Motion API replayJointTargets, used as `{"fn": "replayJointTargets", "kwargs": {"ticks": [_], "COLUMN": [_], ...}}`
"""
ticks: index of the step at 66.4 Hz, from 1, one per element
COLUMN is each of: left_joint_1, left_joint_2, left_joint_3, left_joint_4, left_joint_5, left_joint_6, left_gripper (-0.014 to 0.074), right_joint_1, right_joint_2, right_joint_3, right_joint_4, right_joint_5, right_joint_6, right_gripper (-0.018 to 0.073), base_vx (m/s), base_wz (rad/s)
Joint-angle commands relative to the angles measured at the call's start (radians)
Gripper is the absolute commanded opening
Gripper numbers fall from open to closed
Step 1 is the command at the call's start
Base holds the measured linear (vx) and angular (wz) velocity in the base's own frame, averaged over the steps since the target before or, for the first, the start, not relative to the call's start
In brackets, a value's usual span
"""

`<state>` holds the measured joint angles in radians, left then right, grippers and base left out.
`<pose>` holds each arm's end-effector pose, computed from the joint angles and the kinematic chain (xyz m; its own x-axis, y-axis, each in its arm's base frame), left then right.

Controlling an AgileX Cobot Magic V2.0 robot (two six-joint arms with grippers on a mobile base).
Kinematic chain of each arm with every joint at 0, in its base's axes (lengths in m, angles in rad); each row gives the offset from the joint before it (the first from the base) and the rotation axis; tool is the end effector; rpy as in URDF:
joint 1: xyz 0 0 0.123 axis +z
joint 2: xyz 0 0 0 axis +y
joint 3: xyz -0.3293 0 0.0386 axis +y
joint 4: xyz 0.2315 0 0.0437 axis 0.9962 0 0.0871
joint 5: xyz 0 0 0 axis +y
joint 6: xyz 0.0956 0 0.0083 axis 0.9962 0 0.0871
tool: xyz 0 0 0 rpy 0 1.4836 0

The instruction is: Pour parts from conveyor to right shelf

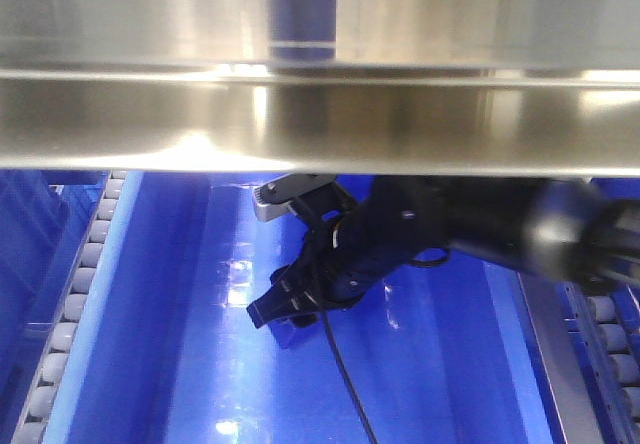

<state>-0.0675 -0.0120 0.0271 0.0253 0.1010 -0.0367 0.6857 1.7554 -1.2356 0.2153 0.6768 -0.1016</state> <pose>-0.0017 0.0004 0.1950 -0.0295 -0.0096 -0.9995 0.0646 0.9978 -0.0115 0.2738 0.2406 0.2779 -0.7329 -0.5135 -0.4463 -0.6268 0.7647 0.1495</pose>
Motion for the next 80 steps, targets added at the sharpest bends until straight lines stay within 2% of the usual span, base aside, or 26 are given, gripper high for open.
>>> {"fn": "replayJointTargets", "kwargs": {"ticks": [1, 13, 28, 41, 62, 80], "left_joint_1": [-0.005, -0.005, -0.005, -0.005, -0.005, -0.005], "left_joint_2": [-0.014, -0.014, -0.014, -0.014, -0.014, -0.014], "left_joint_3": [-0.019, -0.019, -0.019, -0.019, -0.019, -0.019], "left_joint_4": [-0.006, -0.006, -0.006, -0.006, -0.006, -0.006], "left_joint_5": [-0.079, -0.079, -0.079, -0.079, -0.079, -0.079], "left_joint_6": [-0.008, -0.008, -0.008, -0.008, -0.008, -0.008], "left_gripper": [-0.0006, -0.0006, -0.0006, -0.0006, -0.0006, -0.0006], "right_joint_1": [0.0, -0.001, -0.001, -0.001, -0.001, 0.0], "right_joint_2": [-0.015, -0.011, -0.086, -0.188, -0.434, -0.687], "right_joint_3": [-0.045, -0.045, -0.041, -0.022, 0.291, 0.52], "right_joint_4": [-0.068, -0.114, -0.192, -0.202, -0.202, -0.198], "right_joint_5": [-0.024, -0.035, -0.094, -0.173, -0.527, -0.582], "right_joint_6": [0.062, 0.124, 0.156, 0.16, 0.159, 0.126], "right_gripper": [0.0447, 0.0566, 0.0571, 0.0571, 0.0568, 0.0568], "base_vx": [0.0, 0.0, 0.0, 0.0, 0.0, 0.0], "base_wz": [0.0, 0.0, 0.0, 0.0, 0.0, 0.0]}}
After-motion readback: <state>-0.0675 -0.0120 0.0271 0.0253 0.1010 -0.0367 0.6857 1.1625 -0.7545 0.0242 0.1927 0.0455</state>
